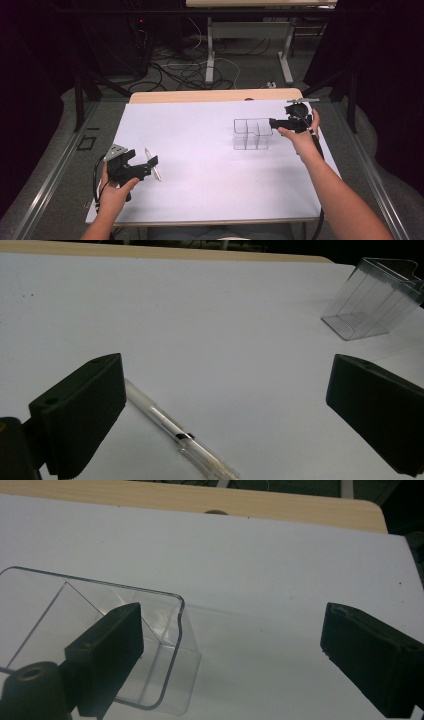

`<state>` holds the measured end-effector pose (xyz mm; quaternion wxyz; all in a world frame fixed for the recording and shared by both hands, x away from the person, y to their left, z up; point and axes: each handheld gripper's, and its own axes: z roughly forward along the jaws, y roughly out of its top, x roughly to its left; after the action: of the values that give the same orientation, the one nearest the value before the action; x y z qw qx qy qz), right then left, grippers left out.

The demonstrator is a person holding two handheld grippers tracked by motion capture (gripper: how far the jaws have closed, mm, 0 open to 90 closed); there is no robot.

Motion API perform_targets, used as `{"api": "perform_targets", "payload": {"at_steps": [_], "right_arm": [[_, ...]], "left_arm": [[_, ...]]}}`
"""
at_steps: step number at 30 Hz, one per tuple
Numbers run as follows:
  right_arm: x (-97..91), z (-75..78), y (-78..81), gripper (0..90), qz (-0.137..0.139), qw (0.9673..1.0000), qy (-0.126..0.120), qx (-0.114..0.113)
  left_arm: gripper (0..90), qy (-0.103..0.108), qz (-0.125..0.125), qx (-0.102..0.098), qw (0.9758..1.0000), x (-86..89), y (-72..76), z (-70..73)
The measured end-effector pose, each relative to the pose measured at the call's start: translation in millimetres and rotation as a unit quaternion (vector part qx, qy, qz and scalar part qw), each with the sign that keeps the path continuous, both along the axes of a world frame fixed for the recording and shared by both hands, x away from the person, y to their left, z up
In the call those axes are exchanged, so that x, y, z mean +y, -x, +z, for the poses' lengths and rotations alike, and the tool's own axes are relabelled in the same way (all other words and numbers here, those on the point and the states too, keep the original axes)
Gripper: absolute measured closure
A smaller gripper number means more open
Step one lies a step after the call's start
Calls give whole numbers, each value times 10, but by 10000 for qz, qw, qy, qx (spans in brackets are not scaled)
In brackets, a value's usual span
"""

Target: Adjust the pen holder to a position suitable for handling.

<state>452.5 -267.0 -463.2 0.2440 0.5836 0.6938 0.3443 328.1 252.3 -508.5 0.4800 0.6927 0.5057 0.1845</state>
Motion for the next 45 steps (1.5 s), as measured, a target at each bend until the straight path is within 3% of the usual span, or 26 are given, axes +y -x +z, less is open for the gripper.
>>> {"api": "perform_targets", "payload": {"at_steps": [2, 5, 6, 11, 13, 16, 18, 20, 21, 23, 26, 29, 36, 45], "right_arm": [[-1, -48, -42, 143, -58, 9998, 22, 184], [-3, -71, -62, 159, -47, 9996, 99, 242], [15, -83, -74, 210, 27, 9995, 96, 293], [62, -96, -77, 338, 33, 9990, 398, 193], [68, -91, -75, 366, 49, 9992, 357, 185], [74, -80, -67, 520, 39, 9989, 450, 152], [73, -76, -59, 584, 87, 9991, 385, 179], [70, -80, -59, 659, 124, 9988, 381, 278], [67, -89, -67, 739, 154, 9987, 360, 332], [68, -92, -69, 767, 147, 9987, 344, 360], [82, -121, -101, 900, 189, 9985, 338, 396], [124, -154, -121, 900, 194, 9983, 239, 490], [214, -228, -149, 900, 131, 9977, 296, 592], [215, -236, -126, 900, 29, 9980, 228, 597]], "left_arm": [[30, 12, 3, 10, 10000, 3, -2, -1], [32, 31, 4, 7, 10000, 5, -3, -1], [34, 39, 5, 2, 10000, 5, -3, -1], [37, 26, -4, 6, 10000, 6, -1, 1], [38, 25, -5, 6, 10000, 7, 0, 1], [39, 29, 8, 10, 10000, 7, 1, 0], [40, 31, 18, 7, 10000, 9, 2, -1], [41, 38, 24, 11, 10000, 10, 0, -3], [42, 38, 25, 18, 10000, 10, -2, -4], [43, 45, 25, 11, 10000, 7, -4, -6], [47, 22, 19, 12, 10000, 3, -4, -3], [48, 20, 13, 9, 10000, 3, -8, -5], [51, 8, 27, 1, 10000, 15, -8, -6], [53, 20, 41, 5, 10000, 11, -6, -6]]}}
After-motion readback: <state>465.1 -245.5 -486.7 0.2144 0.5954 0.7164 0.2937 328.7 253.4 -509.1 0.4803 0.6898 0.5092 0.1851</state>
